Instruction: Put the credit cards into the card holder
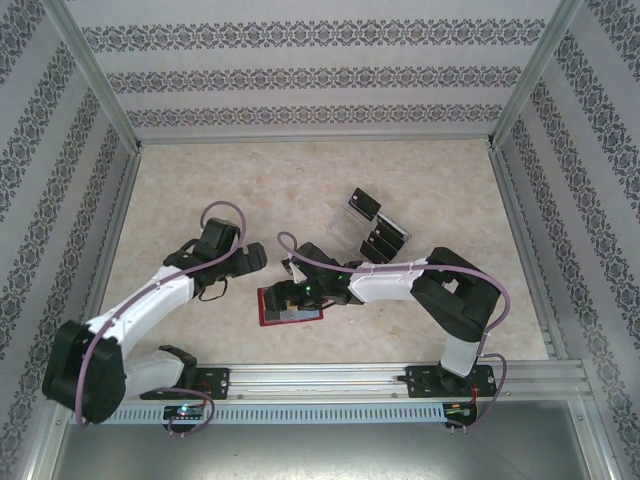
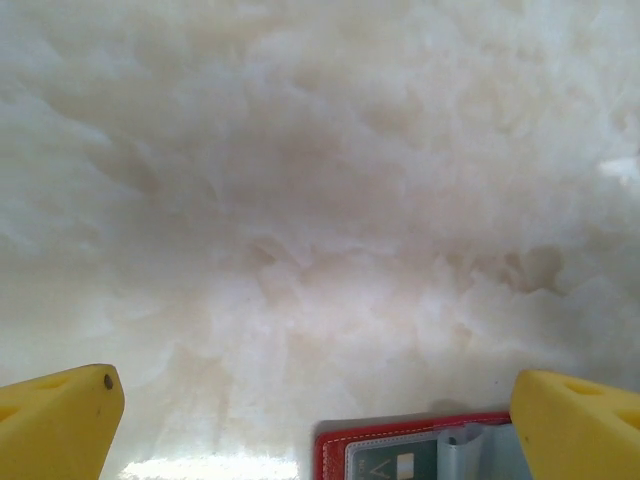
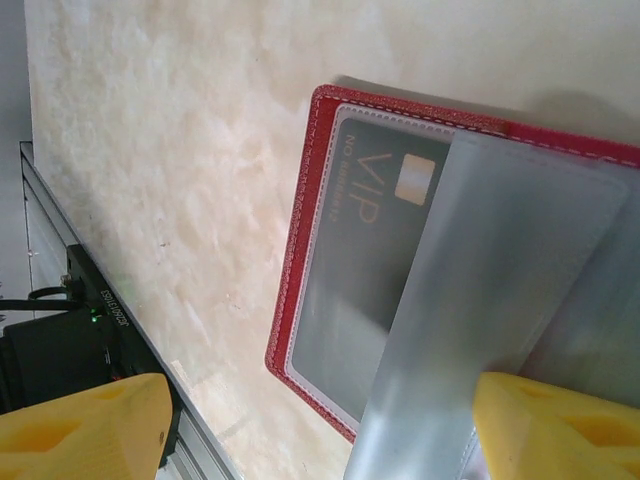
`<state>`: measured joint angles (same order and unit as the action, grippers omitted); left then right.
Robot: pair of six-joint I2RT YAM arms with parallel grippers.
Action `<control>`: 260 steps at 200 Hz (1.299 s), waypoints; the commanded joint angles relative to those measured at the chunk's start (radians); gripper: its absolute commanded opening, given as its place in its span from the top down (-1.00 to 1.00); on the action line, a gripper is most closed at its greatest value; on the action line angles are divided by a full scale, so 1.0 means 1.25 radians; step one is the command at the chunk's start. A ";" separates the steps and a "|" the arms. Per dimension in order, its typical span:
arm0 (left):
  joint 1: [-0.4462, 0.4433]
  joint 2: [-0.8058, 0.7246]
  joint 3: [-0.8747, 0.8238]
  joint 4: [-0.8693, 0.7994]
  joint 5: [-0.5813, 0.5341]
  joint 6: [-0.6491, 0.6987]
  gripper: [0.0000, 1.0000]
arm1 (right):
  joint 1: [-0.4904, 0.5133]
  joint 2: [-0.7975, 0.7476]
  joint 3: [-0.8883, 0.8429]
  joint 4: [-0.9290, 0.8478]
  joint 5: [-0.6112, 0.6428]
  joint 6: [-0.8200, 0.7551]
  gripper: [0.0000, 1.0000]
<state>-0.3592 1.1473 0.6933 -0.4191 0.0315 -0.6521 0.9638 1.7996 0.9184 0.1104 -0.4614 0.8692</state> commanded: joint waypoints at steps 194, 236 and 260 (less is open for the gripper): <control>0.021 -0.331 -0.109 -0.230 0.021 -0.039 -1.00 | 0.010 0.084 0.161 -0.068 -0.026 0.029 -0.57; 0.020 -0.345 -0.119 -0.232 0.024 -0.045 -1.00 | 0.015 0.119 0.212 -0.082 -0.041 0.024 -0.57; 0.020 -0.352 -0.125 -0.228 0.025 -0.049 -1.00 | 0.016 0.123 0.250 -0.104 -0.048 0.013 -0.56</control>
<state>-0.3447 0.7231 0.5556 -0.6743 0.0521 -0.6937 0.9730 1.9408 1.1721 0.0170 -0.4953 0.8948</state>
